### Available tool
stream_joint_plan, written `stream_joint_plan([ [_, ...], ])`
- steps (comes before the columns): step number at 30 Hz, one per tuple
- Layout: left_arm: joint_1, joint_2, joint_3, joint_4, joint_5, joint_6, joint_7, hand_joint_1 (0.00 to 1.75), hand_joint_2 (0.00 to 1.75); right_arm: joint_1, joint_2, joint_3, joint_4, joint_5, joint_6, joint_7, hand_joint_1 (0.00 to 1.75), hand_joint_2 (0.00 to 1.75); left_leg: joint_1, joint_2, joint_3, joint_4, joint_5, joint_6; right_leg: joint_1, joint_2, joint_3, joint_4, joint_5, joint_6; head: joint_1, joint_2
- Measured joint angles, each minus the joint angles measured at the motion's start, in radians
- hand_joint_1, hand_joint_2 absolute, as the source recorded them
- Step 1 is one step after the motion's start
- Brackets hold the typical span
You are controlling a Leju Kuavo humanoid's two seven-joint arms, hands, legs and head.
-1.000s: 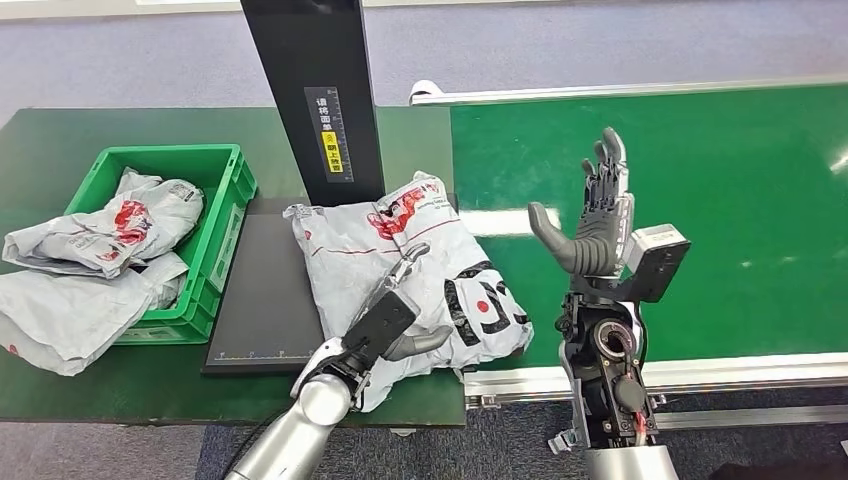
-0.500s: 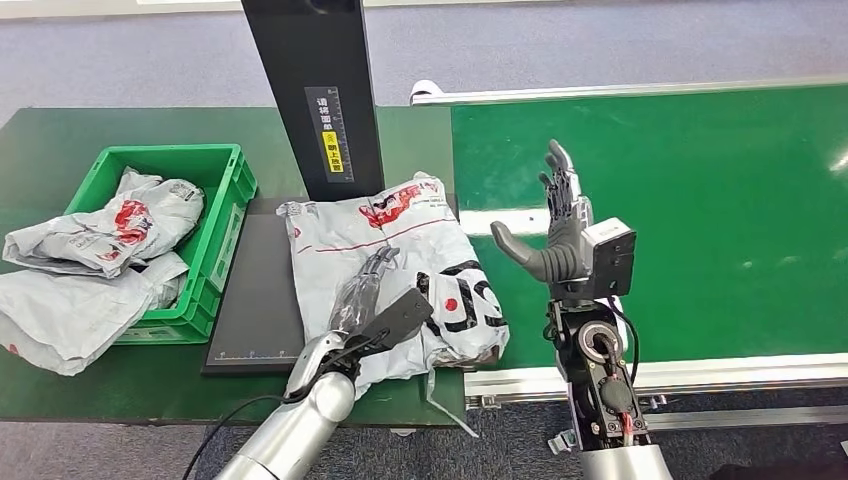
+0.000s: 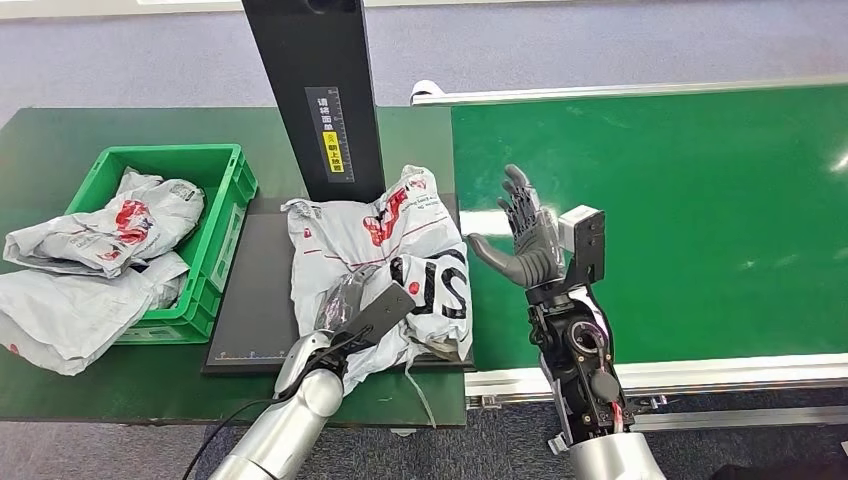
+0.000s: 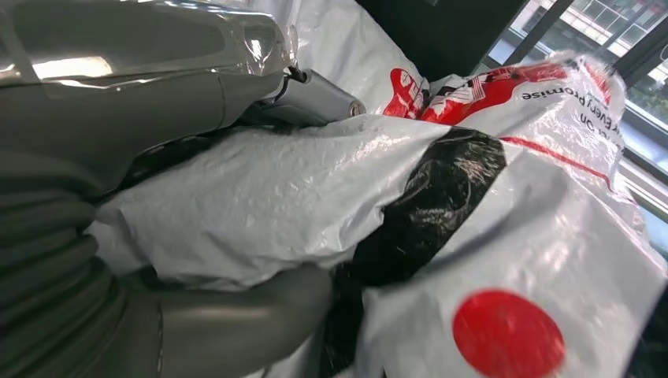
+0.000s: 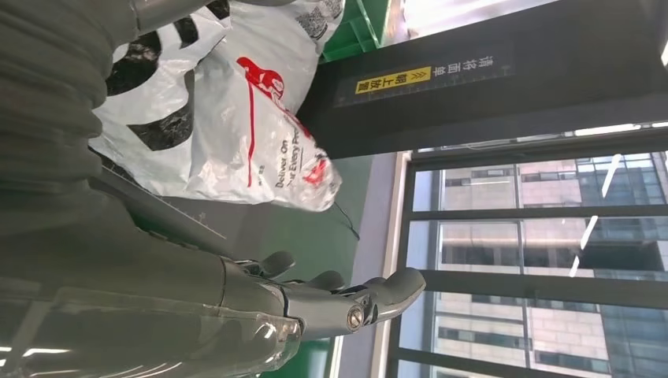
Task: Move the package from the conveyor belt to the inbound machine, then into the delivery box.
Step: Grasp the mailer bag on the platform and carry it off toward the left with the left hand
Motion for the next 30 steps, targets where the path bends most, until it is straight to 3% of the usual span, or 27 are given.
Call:
stream_joint_plan([
  [6, 0.0, 0.0, 0.004, 0.0, 0.0, 0.0, -0.002, 1.41, 1.75, -0.006, 0.004, 0.0, 0.025, -0.001, 0.0, 0.002, 0.0, 1.75, 0.0, 0.0, 0.0, 0.0, 0.0, 0.0, 0.0, 0.0, 0.0, 0.0, 0.0, 0.0, 0.0, 0.0],
  [10, -0.001, 0.0, 0.004, 0.0, 0.0, 0.0, -0.004, 1.6, 1.75, -0.009, 0.005, 0.0, 0.036, -0.006, 0.003, 0.006, 0.0, 1.75, 0.0, 0.0, 0.001, 0.0, 0.0, 0.0, 0.0, 0.0, 0.0, 0.0, 0.0, 0.0, 0.0, 0.0],
  [16, -0.001, -0.002, 0.004, 0.0, -0.003, -0.008, -0.008, 1.57, 1.75, -0.017, 0.016, -0.006, 0.077, -0.144, 0.072, 0.088, 0.0, 1.75, 0.0, 0.0, 0.001, 0.0, 0.0, 0.0, 0.0, 0.0, 0.001, 0.0, 0.0, 0.0, 0.0, 0.0],
  [20, 0.003, -0.003, 0.005, -0.004, 0.004, -0.001, -0.029, 1.75, 1.75, -0.026, 0.02, -0.005, 0.106, -0.159, 0.05, 0.091, 0.0, 1.75, 0.0, 0.0, 0.001, 0.0, 0.0, 0.0, 0.0, 0.0, 0.001, 0.0, 0.0, 0.0, 0.0, 0.0],
  [23, 0.018, -0.005, 0.013, -0.023, 0.05, 0.029, -0.092, 1.75, 1.75, -0.028, 0.019, -0.003, 0.114, -0.169, 0.032, 0.091, 0.0, 1.75, 0.0, 0.0, 0.001, 0.0, 0.0, 0.0, 0.0, 0.0, 0.0, 0.0, 0.0, 0.0, 0.0, 0.0],
  [30, 0.094, -0.009, 0.034, -0.202, 0.276, 0.208, -0.373, 1.75, 1.75, -0.029, 0.003, 0.022, 0.117, -0.213, 0.007, 0.083, 0.0, 1.75, 0.0, 0.0, 0.0, 0.0, 0.0, 0.0, 0.0, 0.0, 0.0, 0.0, 0.0, 0.0, 0.0, 0.0],
])
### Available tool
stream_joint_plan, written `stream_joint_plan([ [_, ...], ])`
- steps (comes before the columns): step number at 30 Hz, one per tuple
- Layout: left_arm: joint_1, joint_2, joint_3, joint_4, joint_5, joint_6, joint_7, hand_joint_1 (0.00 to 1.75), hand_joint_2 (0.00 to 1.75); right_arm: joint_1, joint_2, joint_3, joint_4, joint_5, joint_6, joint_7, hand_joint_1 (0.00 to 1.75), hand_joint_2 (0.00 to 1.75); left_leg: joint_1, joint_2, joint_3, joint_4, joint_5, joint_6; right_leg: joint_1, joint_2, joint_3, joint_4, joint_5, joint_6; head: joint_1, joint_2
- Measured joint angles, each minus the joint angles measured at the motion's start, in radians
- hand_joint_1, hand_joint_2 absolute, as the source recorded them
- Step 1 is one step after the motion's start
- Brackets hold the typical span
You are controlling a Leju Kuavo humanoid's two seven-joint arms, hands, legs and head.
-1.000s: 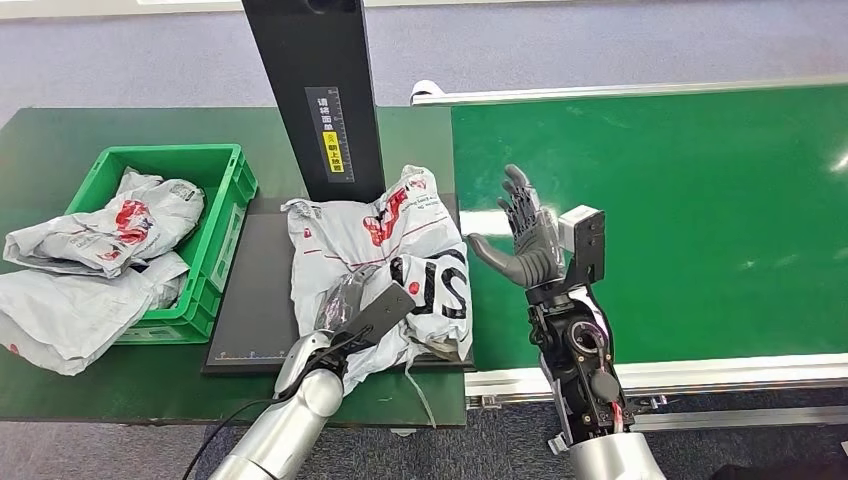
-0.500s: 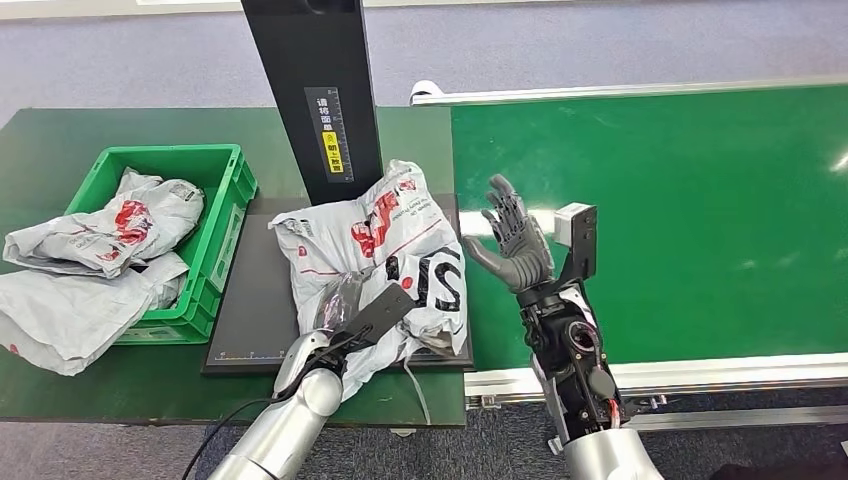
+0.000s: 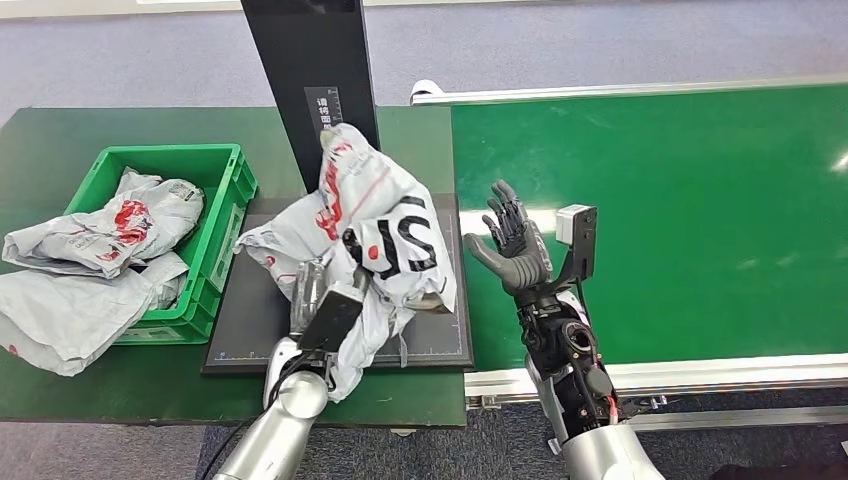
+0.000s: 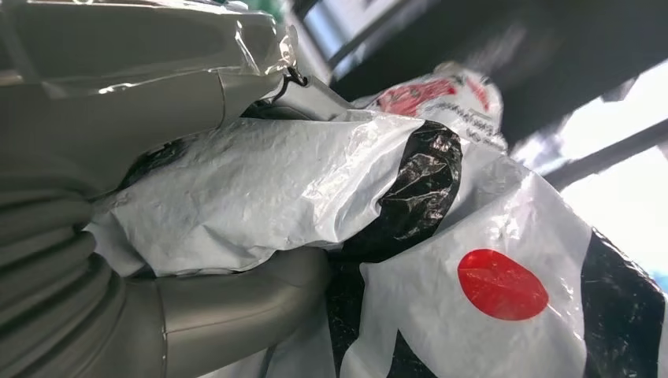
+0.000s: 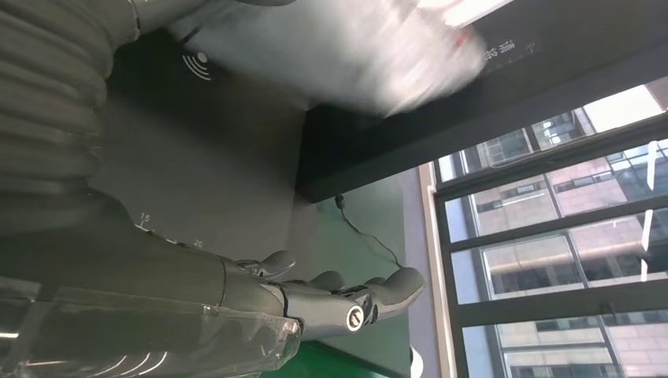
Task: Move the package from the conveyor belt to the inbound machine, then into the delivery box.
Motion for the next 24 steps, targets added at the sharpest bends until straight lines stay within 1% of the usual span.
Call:
stream_joint_plan([
  [2, 0.022, 0.0, 0.001, -0.068, 0.047, 0.045, -0.061, 1.75, 1.75, -0.001, -0.008, 0.011, 0.001, -0.013, -0.004, -0.006, 0.0, 1.75, 0.0, 0.0, 0.0, 0.0, 0.0, 0.0, 0.0, 0.0, 0.0, 0.0, 0.0, 0.0, 0.0, 0.0],
  [4, 0.039, 0.0, 0.001, -0.127, 0.09, 0.083, -0.102, 1.75, 1.75, -0.002, -0.016, 0.02, 0.003, -0.025, -0.004, -0.014, 0.0, 1.75, 0.0, 0.0, 0.0, 0.0, 0.0, 0.0, 0.0, 0.0, 0.0, 0.0, 0.0, 0.0, 0.0, 0.0],
  [7, 0.059, 0.0, 0.003, -0.196, 0.161, 0.131, -0.142, 1.75, 1.75, -0.005, -0.03, 0.033, 0.008, -0.041, -0.005, -0.024, 0.0, 1.75, 0.0, 0.0, 0.0, 0.0, 0.0, 0.0, 0.0, 0.0, 0.0, 0.0, 0.0, 0.0, 0.0, 0.0],
  [12, 0.075, 0.001, 0.008, -0.26, 0.251, 0.194, -0.202, 1.75, 1.75, -0.009, -0.05, 0.054, 0.02, -0.038, -0.013, -0.033, 0.0, 1.75, 0.0, 0.0, 0.0, 0.0, 0.0, 0.0, 0.0, 0.0, 0.0, 0.0, 0.0, 0.0, 0.0, 0.0],
  [16, 0.069, 0.005, 0.003, -0.304, 0.248, 0.253, -0.21, 1.75, 1.75, -0.02, -0.068, 0.094, 0.043, 0.055, -0.043, -0.031, 0.0, 1.75, 0.0, 0.0, 0.0, 0.0, 0.0, 0.0, 0.0, 0.0, 0.0, 0.0, 0.0, 0.0, 0.0, 0.0],
  [24, 0.059, 0.008, 0.002, -0.329, 0.214, 0.258, -0.207, 1.75, 1.75, -0.034, -0.083, 0.139, 0.079, 0.107, -0.061, -0.028, 0.0, 1.75, 0.0, 0.0, 0.0, 0.0, 0.0, 0.0, 0.0, 0.0, 0.0, 0.0, 0.0, 0.0, 0.0, 0.0],
])
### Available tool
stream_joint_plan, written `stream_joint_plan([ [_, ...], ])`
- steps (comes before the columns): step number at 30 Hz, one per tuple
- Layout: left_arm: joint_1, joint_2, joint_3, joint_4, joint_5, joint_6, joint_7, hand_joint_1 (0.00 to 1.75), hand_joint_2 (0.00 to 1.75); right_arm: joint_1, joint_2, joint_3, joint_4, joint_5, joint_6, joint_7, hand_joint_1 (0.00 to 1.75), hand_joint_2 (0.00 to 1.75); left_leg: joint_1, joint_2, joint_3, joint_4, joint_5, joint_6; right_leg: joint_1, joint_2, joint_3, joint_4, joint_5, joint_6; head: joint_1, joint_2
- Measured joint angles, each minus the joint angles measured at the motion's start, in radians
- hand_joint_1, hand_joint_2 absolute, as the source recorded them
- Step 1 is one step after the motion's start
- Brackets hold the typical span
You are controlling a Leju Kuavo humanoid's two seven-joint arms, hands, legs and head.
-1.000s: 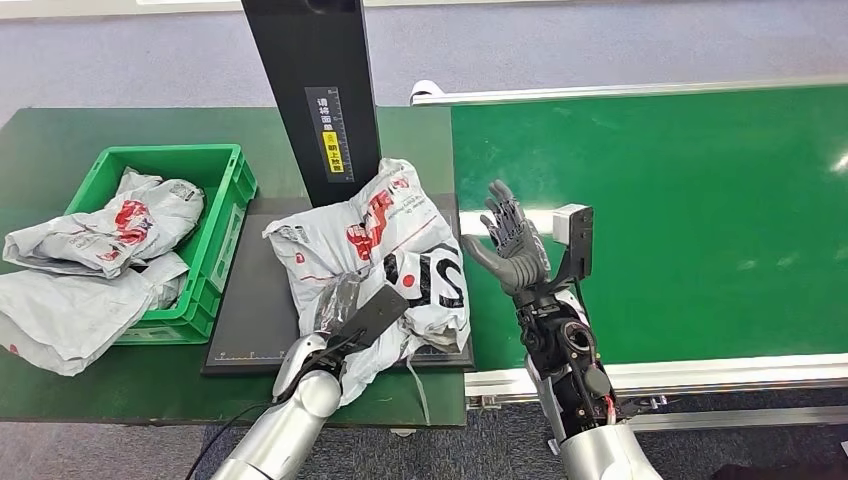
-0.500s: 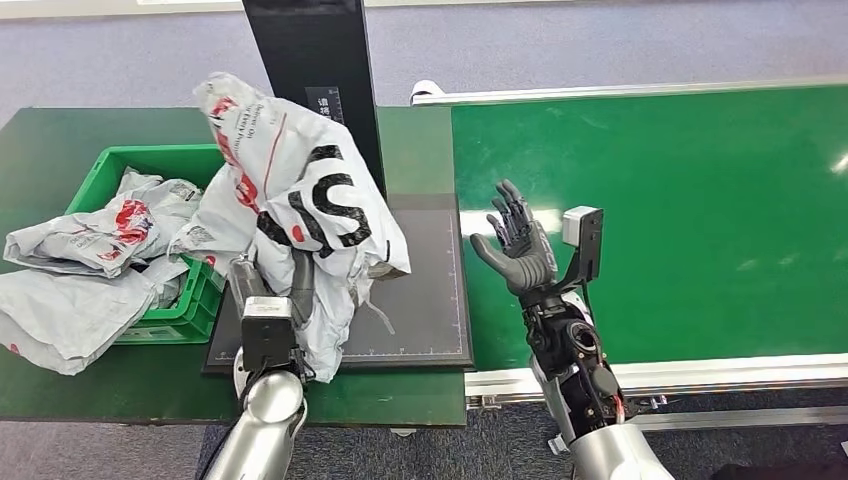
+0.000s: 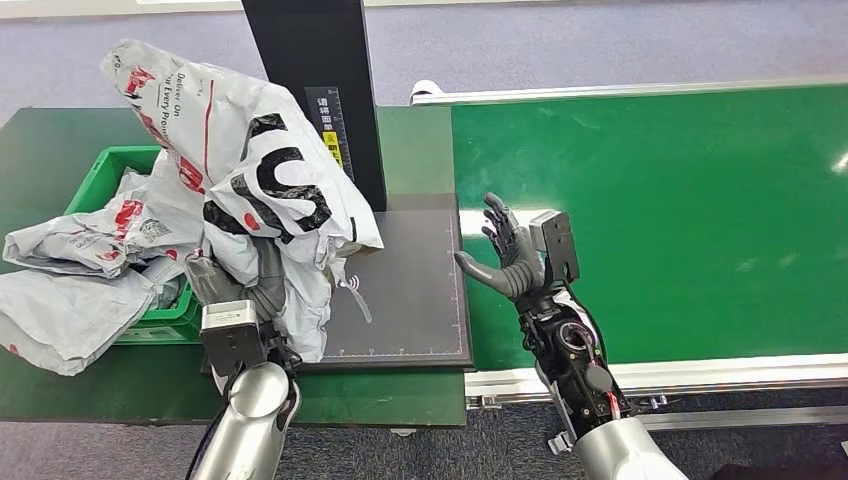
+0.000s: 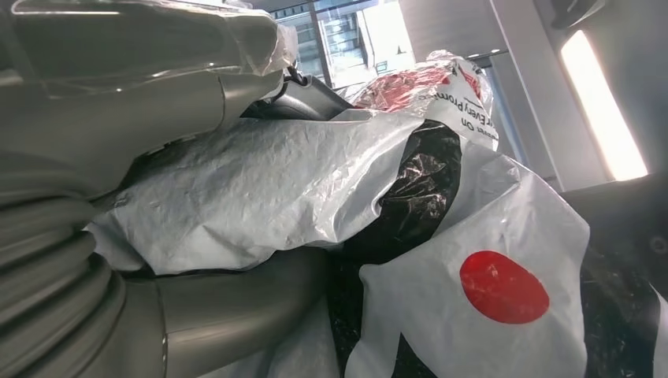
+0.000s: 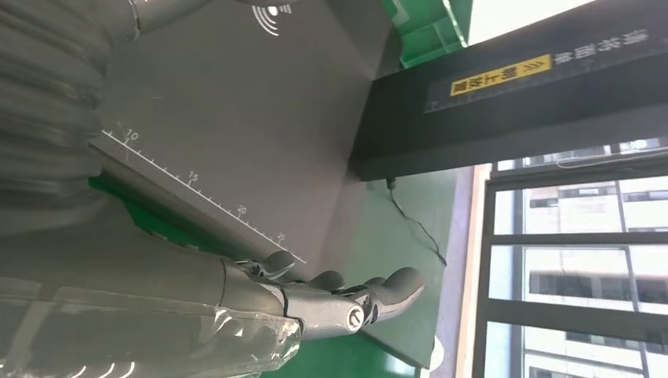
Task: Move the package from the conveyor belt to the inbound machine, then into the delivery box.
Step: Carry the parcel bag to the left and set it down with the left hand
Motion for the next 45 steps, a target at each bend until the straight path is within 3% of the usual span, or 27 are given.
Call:
stream_joint_plan([
  [3, -0.022, 0.0, 0.008, 0.001, -0.148, 0.004, 0.044, 1.75, 1.75, -0.013, -0.004, 0.023, 0.018, 0.09, -0.015, 0.017, 0.0, 1.75, 0.0, 0.0, 0.0, 0.0, 0.0, 0.0, 0.0, 0.0, 0.0, 0.0, 0.0, 0.0, 0.0, 0.0],
  [7, -0.113, -0.002, 0.073, 0.016, -0.384, 0.006, 0.093, 1.75, 1.75, -0.035, -0.004, 0.058, 0.054, 0.189, 0.003, 0.038, 0.0, 1.75, 0.0, 0.0, 0.0, 0.0, 0.0, 0.0, 0.0, 0.0, 0.0, 0.0, 0.0, 0.0, 0.0, 0.0],
  [11, -0.225, -0.001, 0.167, 0.059, -0.54, 0.006, 0.132, 1.75, 1.75, -0.05, -0.004, 0.086, 0.087, 0.225, 0.046, 0.056, 0.0, 1.75, 0.0, 0.0, 0.001, 0.0, 0.001, 0.0, 0.0, 0.0, 0.0, 0.0, 0.001, 0.0, 0.0, 0.0],
  [16, -0.357, 0.013, 0.251, 0.124, -0.767, 0.006, 0.257, 1.75, 1.75, -0.064, -0.004, 0.104, 0.108, 0.234, 0.084, 0.075, 0.0, 1.75, 0.0, 0.0, 0.0, 0.0, 0.001, 0.0, 0.0, 0.0, 0.0, 0.001, 0.001, 0.0, 0.0, 0.0],
  [22, -0.434, 0.036, 0.293, 0.178, -0.841, 0.006, 0.313, 1.75, 1.75, -0.073, -0.005, 0.11, 0.115, 0.238, 0.091, 0.083, 0.0, 1.75, 0.0, 0.0, 0.0, 0.0, 0.001, 0.0, 0.0, 0.0, 0.0, 0.0, 0.0, 0.0, 0.0, 0.0],
  [25, -0.476, 0.053, 0.302, 0.224, -0.932, 0.005, 0.409, 1.75, 1.75, -0.072, -0.006, 0.111, 0.115, 0.247, 0.089, 0.094, 0.0, 1.75, 0.0, 0.0, 0.0, 0.0, 0.001, 0.0, 0.0, 0.0, 0.0, 0.0, 0.0, 0.0, 0.0, 0.0],
  [27, -0.527, 0.075, 0.303, 0.293, -1.002, -0.011, 0.523, 1.75, 1.75, -0.069, -0.007, 0.113, 0.113, 0.258, 0.088, 0.103, 0.0, 1.75, 0.0, 0.0, 0.001, 0.0, 0.001, 0.0, 0.0, 0.0, 0.0, 0.0, 0.001, 0.0, 0.0, 0.0],
  [30, -0.617, 0.123, 0.29, 0.445, -1.144, -0.112, 0.768, 1.75, 1.75, -0.063, -0.006, 0.115, 0.11, 0.279, 0.094, 0.118, 0.0, 1.75, 0.0, 0.001, 0.001, 0.0, 0.001, 0.0, 0.0, 0.0, 0.0, 0.001, 0.001, -0.001, 0.0, 0.0],
  [32, -0.672, 0.161, 0.246, 0.564, -1.207, -0.243, 0.954, 1.75, 1.75, -0.064, -0.001, 0.117, 0.111, 0.294, 0.103, 0.122, 0.0, 1.75, 0.0, 0.002, 0.002, 0.0, 0.001, -0.001, 0.0, 0.0, 0.0, 0.001, 0.001, -0.001, 0.0, 0.0],
  [34, -0.712, 0.203, 0.179, 0.683, -1.217, -0.391, 1.09, 1.75, 1.75, -0.069, 0.009, 0.121, 0.117, 0.309, 0.112, 0.122, 0.0, 1.75, 0.0, 0.002, 0.002, 0.0, 0.001, -0.001, 0.0, 0.001, 0.0, 0.001, 0.001, -0.001, 0.0, 0.0],
  [38, -0.735, 0.278, 0.109, 0.85, -1.215, -0.563, 1.173, 1.75, 1.75, -0.079, 0.027, 0.126, 0.133, 0.326, 0.122, 0.115, 0.0, 1.75, 0.0, 0.003, 0.001, 0.0, 0.001, -0.001, 0.0, 0.002, 0.0, 0.002, 0.001, -0.001, 0.0, 0.0],
  [45, -0.74, 0.356, 0.065, 0.979, -1.221, -0.685, 1.239, 1.75, 1.75, -0.08, 0.036, 0.127, 0.135, 0.337, 0.141, 0.116, 0.0, 1.75, 0.0, 0.003, 0.0, 0.0, 0.001, -0.001, 0.0, 0.001, -0.001, 0.001, 0.0, -0.001, 0.0, 0.0],
])
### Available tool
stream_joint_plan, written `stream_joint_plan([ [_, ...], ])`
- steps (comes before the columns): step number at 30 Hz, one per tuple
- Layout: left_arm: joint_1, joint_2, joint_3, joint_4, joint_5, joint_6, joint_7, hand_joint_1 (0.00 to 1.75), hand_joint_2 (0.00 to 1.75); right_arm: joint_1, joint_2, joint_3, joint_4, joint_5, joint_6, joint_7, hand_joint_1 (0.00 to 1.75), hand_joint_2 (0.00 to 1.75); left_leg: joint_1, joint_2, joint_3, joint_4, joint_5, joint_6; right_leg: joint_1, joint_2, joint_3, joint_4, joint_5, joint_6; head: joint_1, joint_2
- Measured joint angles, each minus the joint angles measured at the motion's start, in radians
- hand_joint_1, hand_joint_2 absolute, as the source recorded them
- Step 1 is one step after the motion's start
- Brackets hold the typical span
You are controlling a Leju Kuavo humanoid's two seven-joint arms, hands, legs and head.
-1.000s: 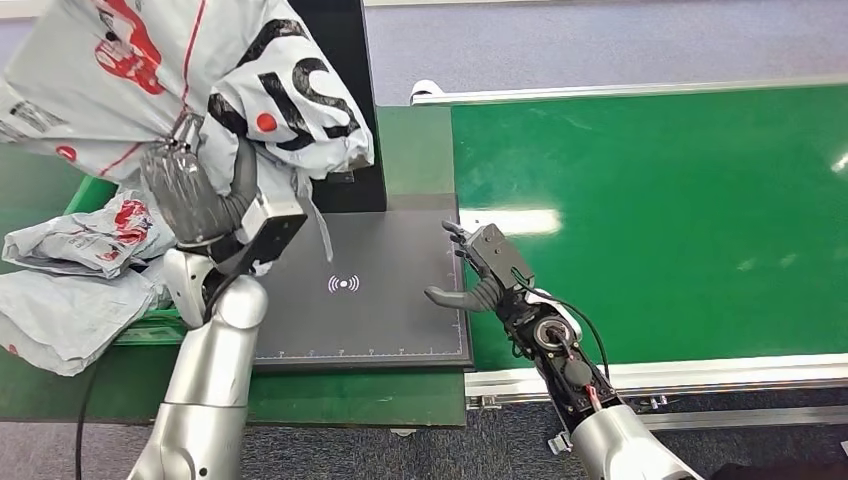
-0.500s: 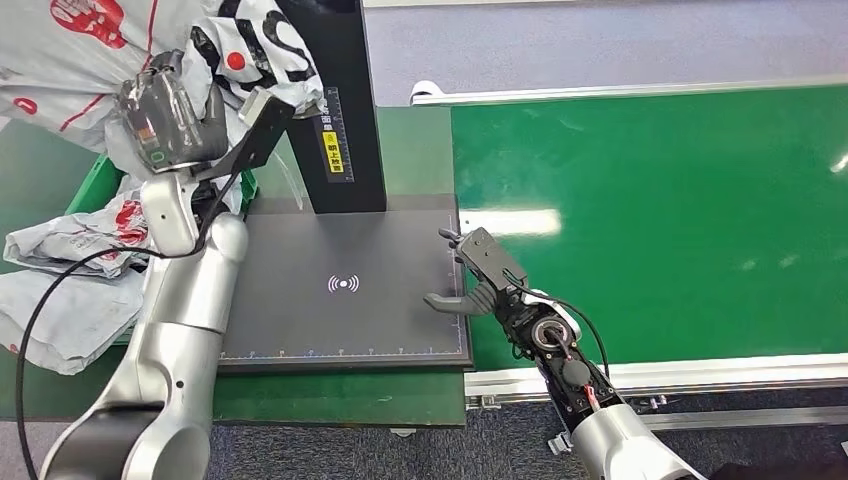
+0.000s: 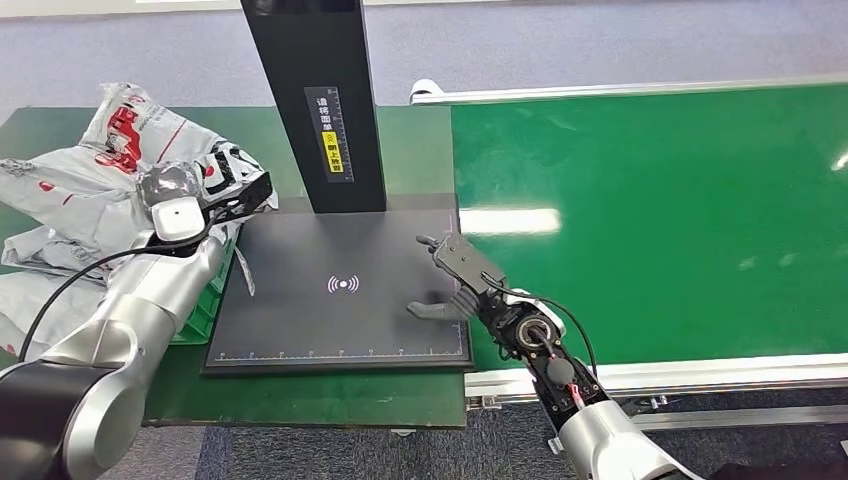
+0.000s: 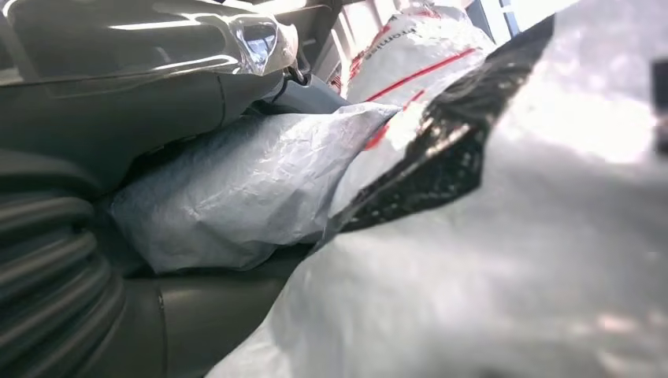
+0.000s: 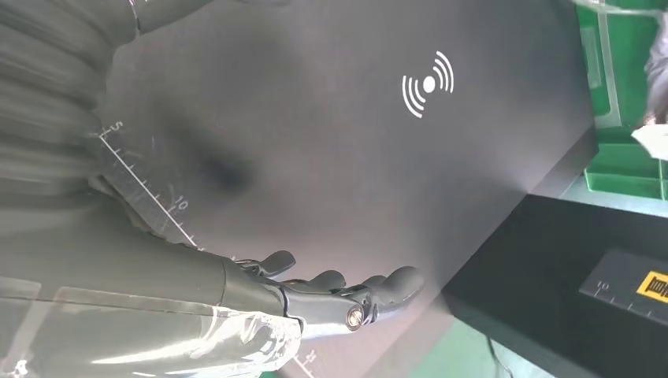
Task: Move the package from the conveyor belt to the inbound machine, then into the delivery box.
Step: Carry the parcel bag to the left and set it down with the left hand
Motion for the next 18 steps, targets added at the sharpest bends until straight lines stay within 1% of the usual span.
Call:
stream_joint_plan([
  [7, -0.012, 0.012, -0.019, 0.032, 0.0, -0.018, 0.01, 1.75, 1.75, 0.0, 0.004, 0.0, 0.0, 0.004, 0.005, 0.0, 0.0, 1.75, 0.0, 0.002, 0.002, 0.0, 0.0, 0.0, 0.0, 0.001, 0.001, 0.0, 0.001, 0.0, 0.0, 0.0],
  [11, -0.015, 0.015, -0.043, 0.04, 0.0, -0.043, 0.032, 1.75, 1.75, 0.0, 0.006, 0.0, 0.0, 0.013, 0.006, 0.0, 0.0, 1.75, 0.0, 0.002, 0.002, 0.0, 0.0, 0.0, 0.0, 0.001, 0.001, 0.0, 0.001, 0.0, 0.0, 0.0],
  [13, -0.014, 0.016, -0.057, 0.041, 0.0, -0.04, 0.044, 1.75, 1.75, 0.0, 0.007, 0.0, 0.0, 0.018, 0.006, 0.0, 0.0, 1.75, 0.0, 0.002, 0.002, 0.0, 0.0, 0.0, 0.0, 0.002, 0.001, 0.0, 0.001, -0.001, 0.0, 0.0],
  [15, -0.011, 0.016, -0.07, 0.042, 0.0, 0.004, 0.055, 1.75, 1.75, 0.001, 0.008, 0.0, 0.0, 0.023, 0.006, 0.0, 0.0, 1.75, 0.0, 0.002, 0.002, 0.0, 0.0, 0.0, 0.0, 0.002, 0.001, 0.0, 0.001, -0.001, 0.0, 0.0],
  [16, -0.007, 0.016, -0.077, 0.042, 0.0, 0.05, 0.059, 1.75, 1.75, 0.002, 0.008, 0.0, 0.0, 0.025, 0.005, 0.001, 0.0, 1.75, 0.0, 0.002, 0.002, 0.0, 0.0, 0.0, 0.0, 0.002, 0.0, 0.0, 0.001, 0.0, 0.0, 0.0],
  [18, 0.0, 0.017, -0.094, 0.041, 0.0, 0.186, 0.051, 1.75, 1.75, 0.009, 0.006, 0.0, -0.006, 0.026, 0.003, 0.004, 0.0, 1.75, 0.0, 0.001, 0.001, 0.0, 0.0, 0.0, 0.0, 0.001, 0.0, 0.0, 0.001, 0.0, 0.0, 0.0],
])
